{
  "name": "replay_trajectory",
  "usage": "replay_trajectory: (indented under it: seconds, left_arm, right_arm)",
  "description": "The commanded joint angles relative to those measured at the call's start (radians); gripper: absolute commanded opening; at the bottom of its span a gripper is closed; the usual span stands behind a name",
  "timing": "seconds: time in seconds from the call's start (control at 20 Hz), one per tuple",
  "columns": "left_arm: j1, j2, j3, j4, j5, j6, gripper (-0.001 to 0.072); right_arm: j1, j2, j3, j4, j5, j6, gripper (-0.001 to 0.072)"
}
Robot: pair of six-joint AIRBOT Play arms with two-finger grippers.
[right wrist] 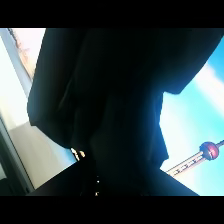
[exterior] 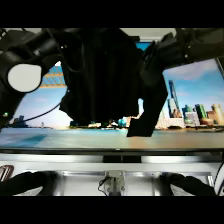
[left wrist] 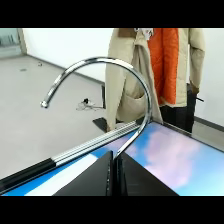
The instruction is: Fold the shirts.
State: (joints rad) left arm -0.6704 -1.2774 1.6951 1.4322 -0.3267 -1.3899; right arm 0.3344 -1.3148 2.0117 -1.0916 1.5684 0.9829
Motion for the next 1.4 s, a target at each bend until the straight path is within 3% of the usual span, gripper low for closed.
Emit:
replay_trajectory:
  seconds: [0.0, 0.15, 0.2, 0.25, 0.3, 0.4, 0.45, 0.5, 0.55, 0.65, 0.9, 1.35]
  left_arm:
    - [0.032, 0.018, 0.002, 0.000, 0.012, -0.012, 0.0048]
    - [0.050, 0.033, 0.002, 0.000, -0.010, -0.027, 0.0048]
    - [0.056, 0.036, 0.002, 0.000, -0.023, -0.040, 0.0048]
    - [0.061, 0.038, 0.002, 0.000, -0.034, -0.056, 0.0048]
    - [0.060, 0.038, 0.002, 0.000, -0.050, -0.056, 0.0048]
    - [0.063, 0.038, 0.002, 0.001, -0.106, -0.055, 0.0051]
    - [0.066, 0.038, 0.002, 0.001, -0.131, -0.052, 0.0108]
    - [0.067, 0.038, 0.002, 0.001, -0.140, -0.051, 0.0378]
    - [0.068, 0.039, 0.002, 0.001, -0.135, -0.051, 0.0561]
    - [0.068, 0.047, 0.005, 0.001, -0.123, -0.051, 0.0673]
    - [0.068, 0.103, 0.007, 0.002, -0.112, 0.016, 0.0673]
    - [0.065, 0.206, 0.007, 0.045, -0.095, 0.016, 0.0670]
  right_arm:
    - [-0.001, -0.002, -0.001, 0.020, -0.007, -0.001, 0.0351]
    - [-0.001, -0.002, -0.001, 0.056, -0.028, -0.011, 0.0351]
    - [-0.001, -0.002, -0.001, 0.069, -0.038, -0.015, 0.0299]
    - [-0.001, -0.002, -0.001, 0.083, -0.046, -0.029, 0.0112]
    - [-0.001, -0.002, -0.001, 0.098, -0.058, -0.061, 0.0070]
    - [-0.001, -0.002, -0.001, 0.126, -0.096, -0.095, 0.0065]
    - [-0.001, -0.002, -0.001, 0.134, -0.114, -0.107, 0.0064]
    - [-0.001, -0.002, -0.001, 0.135, -0.126, -0.109, 0.0063]
    - [-0.001, -0.002, -0.001, 0.135, -0.135, -0.109, 0.0063]
    - [-0.001, -0.002, -0.001, 0.134, -0.139, -0.100, 0.0062]
    - [-0.001, -0.002, -0.001, 0.133, -0.208, -0.100, 0.0061]
    - [-0.001, -0.002, -0.001, 0.104, -0.305, -0.057, 0.0061]
